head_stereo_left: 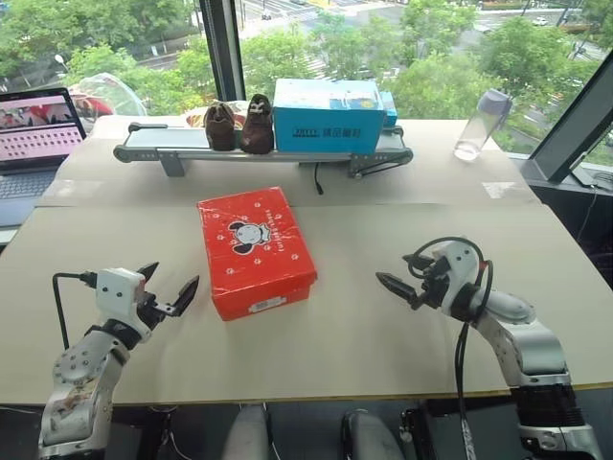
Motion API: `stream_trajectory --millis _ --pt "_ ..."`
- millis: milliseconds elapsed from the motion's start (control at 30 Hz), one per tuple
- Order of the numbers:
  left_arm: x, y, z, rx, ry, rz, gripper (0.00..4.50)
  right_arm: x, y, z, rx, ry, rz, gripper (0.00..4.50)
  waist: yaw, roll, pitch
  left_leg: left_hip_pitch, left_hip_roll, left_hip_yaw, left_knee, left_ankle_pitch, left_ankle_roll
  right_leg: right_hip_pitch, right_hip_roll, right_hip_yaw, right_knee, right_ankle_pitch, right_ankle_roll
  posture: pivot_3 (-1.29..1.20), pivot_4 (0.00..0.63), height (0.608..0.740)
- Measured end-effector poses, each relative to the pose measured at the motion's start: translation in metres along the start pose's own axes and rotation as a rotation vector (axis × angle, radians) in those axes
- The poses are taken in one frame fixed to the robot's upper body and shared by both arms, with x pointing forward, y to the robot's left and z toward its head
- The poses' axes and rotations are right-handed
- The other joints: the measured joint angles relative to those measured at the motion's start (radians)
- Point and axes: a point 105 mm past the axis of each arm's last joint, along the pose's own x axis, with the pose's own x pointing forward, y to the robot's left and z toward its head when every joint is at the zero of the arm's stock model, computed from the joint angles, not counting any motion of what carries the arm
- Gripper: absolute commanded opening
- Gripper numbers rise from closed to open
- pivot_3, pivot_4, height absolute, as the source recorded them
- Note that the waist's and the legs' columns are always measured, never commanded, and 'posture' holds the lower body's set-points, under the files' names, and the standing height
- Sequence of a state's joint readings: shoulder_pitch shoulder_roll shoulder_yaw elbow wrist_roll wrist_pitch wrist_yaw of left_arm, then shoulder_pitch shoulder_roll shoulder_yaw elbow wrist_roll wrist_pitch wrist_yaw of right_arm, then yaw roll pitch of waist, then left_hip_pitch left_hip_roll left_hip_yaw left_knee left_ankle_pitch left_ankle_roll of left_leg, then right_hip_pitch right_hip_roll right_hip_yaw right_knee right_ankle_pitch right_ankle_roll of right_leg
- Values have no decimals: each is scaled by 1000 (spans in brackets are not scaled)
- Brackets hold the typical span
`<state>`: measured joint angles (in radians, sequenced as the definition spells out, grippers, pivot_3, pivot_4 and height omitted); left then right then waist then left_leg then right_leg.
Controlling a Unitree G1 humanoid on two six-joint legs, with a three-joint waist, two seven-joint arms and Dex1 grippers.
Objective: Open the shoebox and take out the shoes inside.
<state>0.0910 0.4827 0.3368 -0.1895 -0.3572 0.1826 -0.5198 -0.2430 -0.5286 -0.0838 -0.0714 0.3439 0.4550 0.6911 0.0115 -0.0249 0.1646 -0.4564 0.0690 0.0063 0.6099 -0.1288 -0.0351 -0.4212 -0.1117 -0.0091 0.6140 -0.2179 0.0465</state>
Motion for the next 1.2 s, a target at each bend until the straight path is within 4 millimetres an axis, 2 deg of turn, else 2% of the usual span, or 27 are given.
stream_trajectory --millis 100,200,267,333,400,500,600,633,733,900,1067,1200 --pt "0 2 0 -2 0 8 4500 1 0 0 5 -2 -4 4454 0 0 0 0 0 0 0 0 0 0 0 0 0 0 0 0 150 740" --pt "0 19 8 -54 -27 44 4500 6 -1 4 5 -14 -5 4454 -1 0 0 0 0 0 1 0 0 0 0 0 2 0 0 0 150 740" --pt "-1 29 25 -65 -60 32 4500 10 -4 14 -11 -29 2 4454 -4 0 0 0 0 0 1 0 0 0 0 0 2 0 0 0 150 740" --pt "0 39 56 -65 -118 0 4500 14 -7 35 -46 -53 33 4454 -3 0 0 0 0 0 1 0 0 0 0 0 2 0 0 0 150 740" --pt "0 38 81 -32 -156 -48 4500 17 -6 52 -67 -83 66 4454 -4 0 0 0 0 0 0 1 1 0 0 0 1 0 0 0 150 740" --pt "-2 32 98 30 -118 -154 4500 21 1 62 -96 -68 143 4454 -3 0 0 0 0 0 -1 2 2 0 0 0 1 -2 -1 0 150 740" --pt "-3 29 106 58 -99 -214 4500 25 12 63 -106 -44 212 4454 -3 0 0 0 0 0 -2 3 3 -1 1 0 1 -2 -1 0 150 740" --pt "-3 28 107 62 -99 -222 4500 26 13 64 -107 -39 223 4216 -3 0 0 0 0 0 -2 3 4 -1 1 0 1 -2 -1 0 150 740" --pt "-2 27 114 75 -100 -257 3724 29 20 73 -119 -40 264 3369 -3 0 1 0 1 0 -2 3 3 -1 1 0 1 -2 -1 0 150 740" --pt "-3 15 132 95 -130 -369 1810 25 34 99 -172 -74 347 1680 -2 0 1 0 1 0 -1 2 -2 -1 1 0 2 -2 -1 0 150 740" --pt "-3 9 132 74 -118 -420 40 21 35 98 -159 -49 373 8 -1 0 1 0 1 0 -1 3 -3 -1 1 0 2 -2 -1 0 150 740" --pt "-3 6 135 82 -115 -458 40 22 35 100 -173 -42 375 8 -2 0 1 0 1 0 -1 4 -2 -1 1 0 3 -2 -1 0 150 740"
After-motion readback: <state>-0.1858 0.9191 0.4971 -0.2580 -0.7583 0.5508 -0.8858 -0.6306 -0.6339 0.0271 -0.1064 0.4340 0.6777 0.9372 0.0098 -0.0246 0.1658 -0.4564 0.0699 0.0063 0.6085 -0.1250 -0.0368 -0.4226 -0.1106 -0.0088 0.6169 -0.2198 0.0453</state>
